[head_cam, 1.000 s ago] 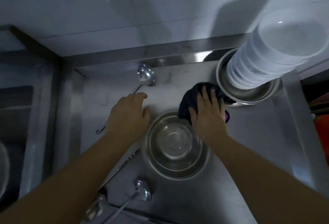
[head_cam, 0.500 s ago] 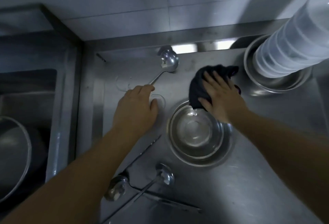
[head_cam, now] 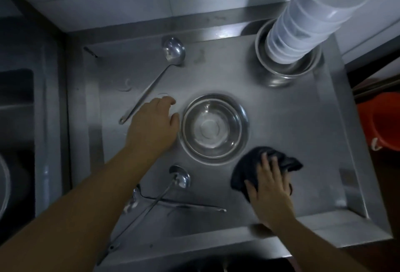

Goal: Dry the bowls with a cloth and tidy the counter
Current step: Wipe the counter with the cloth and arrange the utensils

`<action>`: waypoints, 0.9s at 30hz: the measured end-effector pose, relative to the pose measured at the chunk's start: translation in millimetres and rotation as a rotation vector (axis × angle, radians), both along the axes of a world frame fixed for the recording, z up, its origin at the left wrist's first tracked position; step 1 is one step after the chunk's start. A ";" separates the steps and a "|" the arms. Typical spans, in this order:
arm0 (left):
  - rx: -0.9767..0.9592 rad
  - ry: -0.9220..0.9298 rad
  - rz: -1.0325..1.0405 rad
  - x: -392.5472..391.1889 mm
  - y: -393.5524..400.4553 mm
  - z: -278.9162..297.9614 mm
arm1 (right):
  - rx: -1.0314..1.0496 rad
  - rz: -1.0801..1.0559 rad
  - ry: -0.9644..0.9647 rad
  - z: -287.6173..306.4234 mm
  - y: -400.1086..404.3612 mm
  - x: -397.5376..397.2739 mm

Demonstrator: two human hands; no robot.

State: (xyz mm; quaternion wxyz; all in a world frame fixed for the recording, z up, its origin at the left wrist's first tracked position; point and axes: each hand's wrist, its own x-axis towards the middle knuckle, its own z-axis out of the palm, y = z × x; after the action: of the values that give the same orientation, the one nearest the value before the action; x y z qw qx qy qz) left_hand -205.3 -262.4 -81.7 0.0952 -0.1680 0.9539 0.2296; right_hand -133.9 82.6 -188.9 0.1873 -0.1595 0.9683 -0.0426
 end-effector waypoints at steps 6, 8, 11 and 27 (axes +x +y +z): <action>-0.022 -0.026 -0.065 16.1 41.1 -1.4 | -0.027 0.246 0.066 -7.4 1.2 -38.3; -0.036 -0.057 -0.089 14.7 54.5 -0.4 | -0.023 0.010 0.015 -8.3 -24.7 -43.2; -0.073 -0.065 -0.090 9.3 73.5 5.1 | -0.065 0.154 0.009 -8.3 -10.1 -15.7; -0.085 -0.094 -0.064 29.7 164.3 20.0 | 0.175 0.286 -0.081 9.3 139.9 -184.1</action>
State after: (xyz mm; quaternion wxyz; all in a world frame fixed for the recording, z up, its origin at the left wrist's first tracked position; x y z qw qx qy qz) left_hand -175.6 -98.1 -61.6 0.1399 -0.1520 0.9622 0.1775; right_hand -318.0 222.5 -179.6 0.2435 -0.2769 0.9274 0.0623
